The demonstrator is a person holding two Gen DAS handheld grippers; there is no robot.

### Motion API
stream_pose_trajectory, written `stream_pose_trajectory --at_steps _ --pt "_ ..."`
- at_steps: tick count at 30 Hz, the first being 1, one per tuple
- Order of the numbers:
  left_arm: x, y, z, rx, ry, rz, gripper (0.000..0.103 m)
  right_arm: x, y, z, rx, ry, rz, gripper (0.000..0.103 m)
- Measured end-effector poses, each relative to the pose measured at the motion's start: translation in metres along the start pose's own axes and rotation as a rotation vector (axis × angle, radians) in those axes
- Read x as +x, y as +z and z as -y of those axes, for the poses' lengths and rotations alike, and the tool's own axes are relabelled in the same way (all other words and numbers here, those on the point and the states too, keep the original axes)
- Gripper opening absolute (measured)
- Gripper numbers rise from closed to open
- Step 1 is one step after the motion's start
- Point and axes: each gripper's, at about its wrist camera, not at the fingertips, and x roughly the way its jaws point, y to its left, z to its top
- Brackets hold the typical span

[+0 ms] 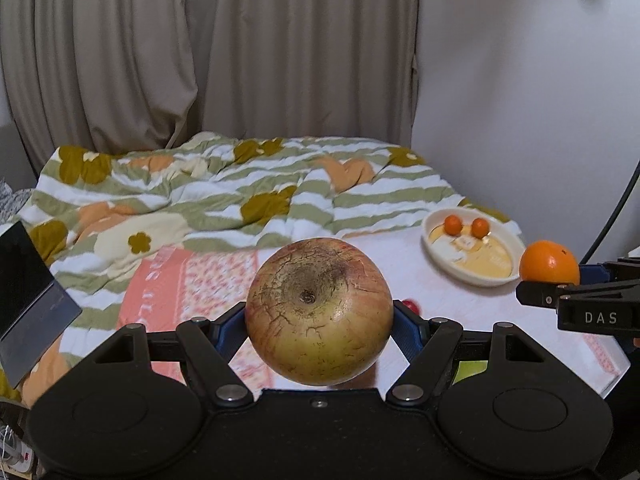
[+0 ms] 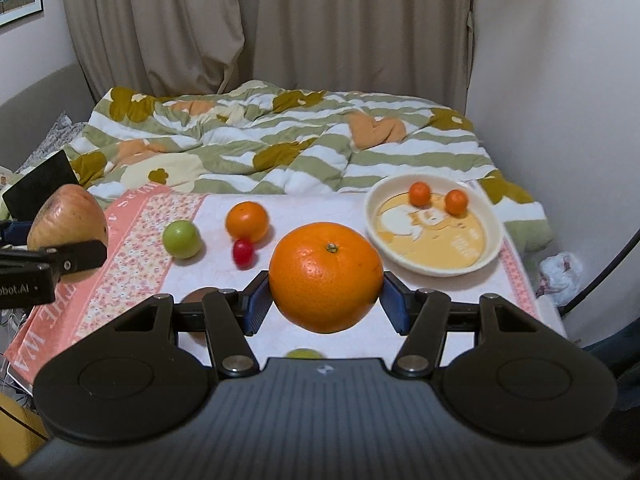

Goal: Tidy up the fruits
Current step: 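Carry the apple into the bowl and open the left tool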

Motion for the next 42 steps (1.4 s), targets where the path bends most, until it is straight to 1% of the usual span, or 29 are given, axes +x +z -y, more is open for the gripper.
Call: stream_pose_trajectory --at_steps 5,9,15,20,24,31,35,42 --pt "-0.001 0.011 0.037 -0.039 0.035 0.021 0.077 -0.006 0.010 0.045 -0.020 0.032 0.006 0.073" --pt "0.008 0.021 0.070 -0.075 0.059 0.030 0.077 -0.003 0.018 0.084 -0.057 0.058 0.014 0.073" --pt "0.037 0.035 0.110 -0.131 0.093 0.026 0.077 0.020 0.033 0.141 -0.099 0.091 0.013 0.073" --pt "0.064 0.048 0.139 -0.149 0.086 0.010 0.077 0.044 0.044 0.181 -0.098 0.099 -0.002 0.073" --pt "0.092 0.061 0.158 -0.124 0.068 -0.009 0.077 0.065 0.049 0.204 -0.069 0.093 -0.018 0.073" --pt "0.151 0.077 0.183 -0.045 0.012 -0.056 0.077 0.096 0.055 0.228 -0.019 0.056 -0.024 0.073" --pt "0.187 0.079 0.192 0.009 -0.009 -0.099 0.077 0.115 0.061 0.236 0.015 0.040 -0.025 0.073" --pt "0.245 0.074 0.203 0.106 -0.030 -0.175 0.077 0.144 0.063 0.247 0.056 0.010 -0.061 0.073"
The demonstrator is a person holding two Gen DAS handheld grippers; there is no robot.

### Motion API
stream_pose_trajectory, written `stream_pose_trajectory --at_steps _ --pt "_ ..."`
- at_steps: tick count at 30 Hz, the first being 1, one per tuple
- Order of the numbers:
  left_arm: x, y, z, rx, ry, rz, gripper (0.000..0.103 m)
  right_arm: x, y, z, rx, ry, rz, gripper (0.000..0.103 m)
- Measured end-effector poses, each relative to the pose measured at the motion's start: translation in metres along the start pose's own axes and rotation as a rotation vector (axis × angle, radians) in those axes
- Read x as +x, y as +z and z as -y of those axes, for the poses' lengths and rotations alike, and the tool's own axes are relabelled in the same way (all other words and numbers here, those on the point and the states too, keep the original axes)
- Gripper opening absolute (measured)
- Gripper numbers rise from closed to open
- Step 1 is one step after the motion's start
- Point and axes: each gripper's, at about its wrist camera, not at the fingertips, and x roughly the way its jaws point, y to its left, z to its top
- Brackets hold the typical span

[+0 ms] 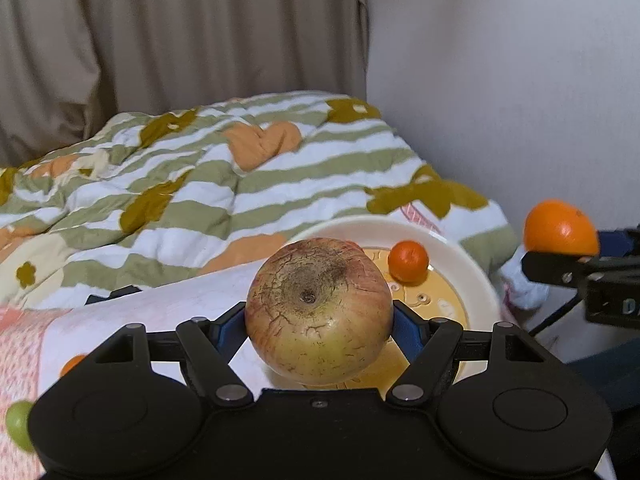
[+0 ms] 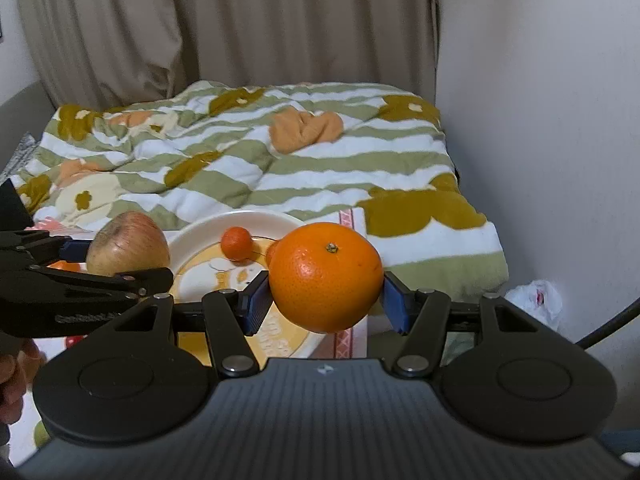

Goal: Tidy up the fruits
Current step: 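Carry the apple into the bowl and open the left tool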

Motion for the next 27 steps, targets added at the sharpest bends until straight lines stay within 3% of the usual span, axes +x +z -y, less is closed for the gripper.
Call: stream_pose_trajectory --at_steps 15,16,17,19,22,27 --pt "0.053 0.003 0.018 0.163 0.048 -0.059 0.079 0.027 0.006 0.014 0.039 -0.042 -0.043 0.073" --pt "0.051 0.003 0.019 0.174 0.054 -0.043 0.084 0.027 0.006 0.014 0.040 -0.044 -0.041 0.073" --pt "0.047 0.005 0.020 0.186 0.062 -0.022 0.095 0.026 0.007 0.014 0.042 -0.046 -0.039 0.073" --pt "0.037 0.006 0.021 0.200 0.065 0.018 0.103 0.025 0.009 0.016 0.046 -0.049 -0.034 0.073" --pt "0.027 0.006 0.018 0.191 0.057 0.017 0.103 0.021 0.011 0.016 0.047 -0.049 -0.026 0.073" --pt "0.003 0.005 -0.003 0.085 0.028 0.016 0.103 0.021 0.014 0.009 0.017 -0.029 -0.023 0.073"
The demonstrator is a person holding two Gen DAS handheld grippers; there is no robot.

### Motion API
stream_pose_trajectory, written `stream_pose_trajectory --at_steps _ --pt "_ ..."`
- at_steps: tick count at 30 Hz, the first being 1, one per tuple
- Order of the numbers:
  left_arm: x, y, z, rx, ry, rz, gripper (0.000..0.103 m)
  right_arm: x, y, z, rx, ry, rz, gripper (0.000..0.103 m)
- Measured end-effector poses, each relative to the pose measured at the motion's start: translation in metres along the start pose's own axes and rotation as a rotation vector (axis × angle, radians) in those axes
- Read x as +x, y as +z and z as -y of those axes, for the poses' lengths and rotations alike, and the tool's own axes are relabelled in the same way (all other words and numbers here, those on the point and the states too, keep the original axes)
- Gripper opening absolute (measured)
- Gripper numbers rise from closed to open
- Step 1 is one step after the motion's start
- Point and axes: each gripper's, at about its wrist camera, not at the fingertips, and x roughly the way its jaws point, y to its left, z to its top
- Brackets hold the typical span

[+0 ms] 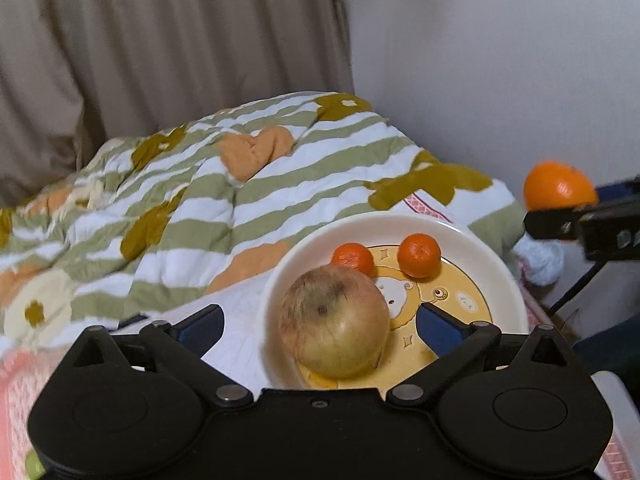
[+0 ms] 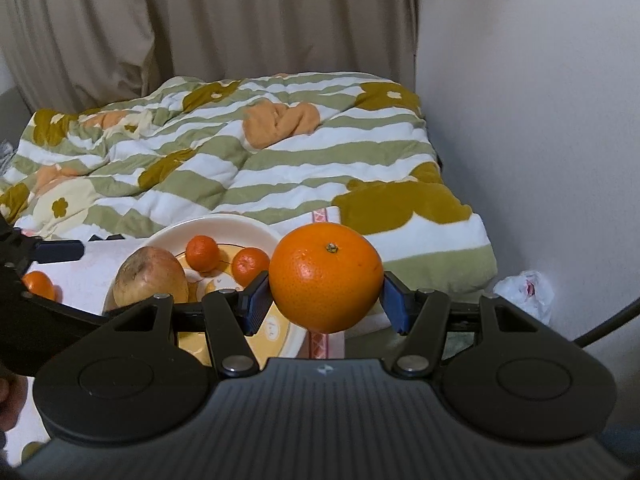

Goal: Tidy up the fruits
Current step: 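Carry the apple into the bowl and open the left tool, then lower the orange into the bowl beside the apple and open the right tool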

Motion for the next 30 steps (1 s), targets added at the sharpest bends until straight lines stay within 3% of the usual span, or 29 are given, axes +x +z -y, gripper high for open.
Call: stream_pose_trajectory --at_steps 15,30 --pt "-0.045 -0.023 -0.038 -0.131 0.063 0.019 0.103 0.048 -0.021 -0.054 -0.231 0.111 -0.060 0.073" --pt "-0.067 -0.041 -0.049 -0.191 0.090 0.028 0.103 0.073 -0.036 -0.069 -0.300 0.108 -0.086 0.076"
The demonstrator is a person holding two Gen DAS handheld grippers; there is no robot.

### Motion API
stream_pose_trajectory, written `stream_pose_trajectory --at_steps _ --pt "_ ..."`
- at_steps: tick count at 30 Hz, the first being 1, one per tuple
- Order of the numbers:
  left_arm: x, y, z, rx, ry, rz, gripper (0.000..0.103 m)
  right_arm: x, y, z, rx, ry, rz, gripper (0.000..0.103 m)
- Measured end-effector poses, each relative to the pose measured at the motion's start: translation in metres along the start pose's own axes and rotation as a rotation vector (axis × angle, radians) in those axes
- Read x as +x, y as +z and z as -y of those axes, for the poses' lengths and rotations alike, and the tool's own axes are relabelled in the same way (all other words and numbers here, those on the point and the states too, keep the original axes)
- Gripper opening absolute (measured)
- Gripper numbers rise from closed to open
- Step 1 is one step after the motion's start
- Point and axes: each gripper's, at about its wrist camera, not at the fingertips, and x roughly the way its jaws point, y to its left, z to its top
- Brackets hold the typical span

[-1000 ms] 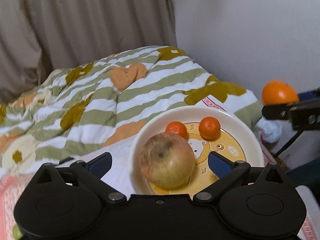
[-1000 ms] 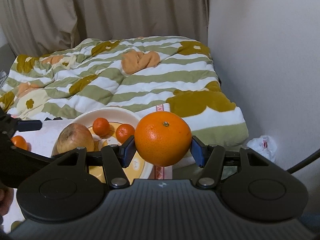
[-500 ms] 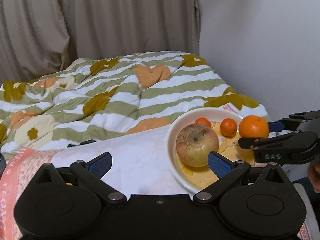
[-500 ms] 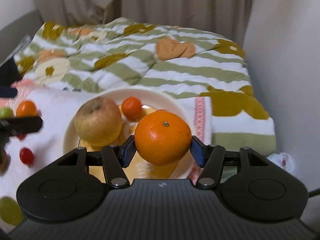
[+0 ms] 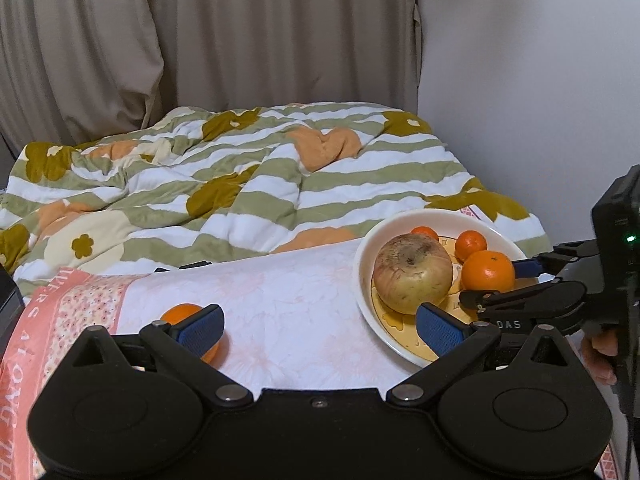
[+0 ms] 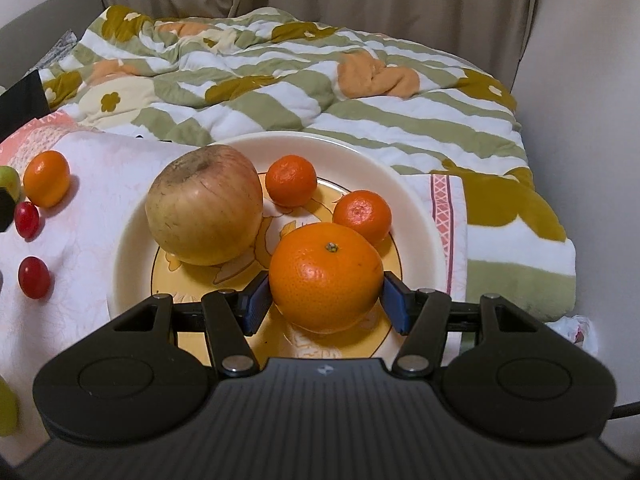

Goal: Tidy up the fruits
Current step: 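Lower the orange into the bowl beside the apple and open the right tool, then withdraw both tools from the bowl toward the remaining fruits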

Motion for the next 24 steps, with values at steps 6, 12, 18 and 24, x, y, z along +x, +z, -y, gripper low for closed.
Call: stream_pose_trajectory --at_steps 6,12,18,24 --pt "-0.018 -0.004 -0.001 -0.019 0.006 0.027 0.103 -0.028 0.002 -0.007 -0.044 -0.052 0.081 0.103" --pt "-0.042 -0.009 -0.003 -0.055 0.005 0.064 0.103 -0.063 0.004 -0.005 0.016 -0.043 0.113 0.103" --pt "-0.079 -0.016 -0.004 -0.089 0.008 0.127 0.103 -0.112 0.003 -0.013 0.032 -0.053 0.148 0.103" --pt "-0.121 -0.031 -0.008 -0.101 0.046 0.159 0.103 -0.154 -0.005 -0.017 0.075 -0.030 0.167 0.103"
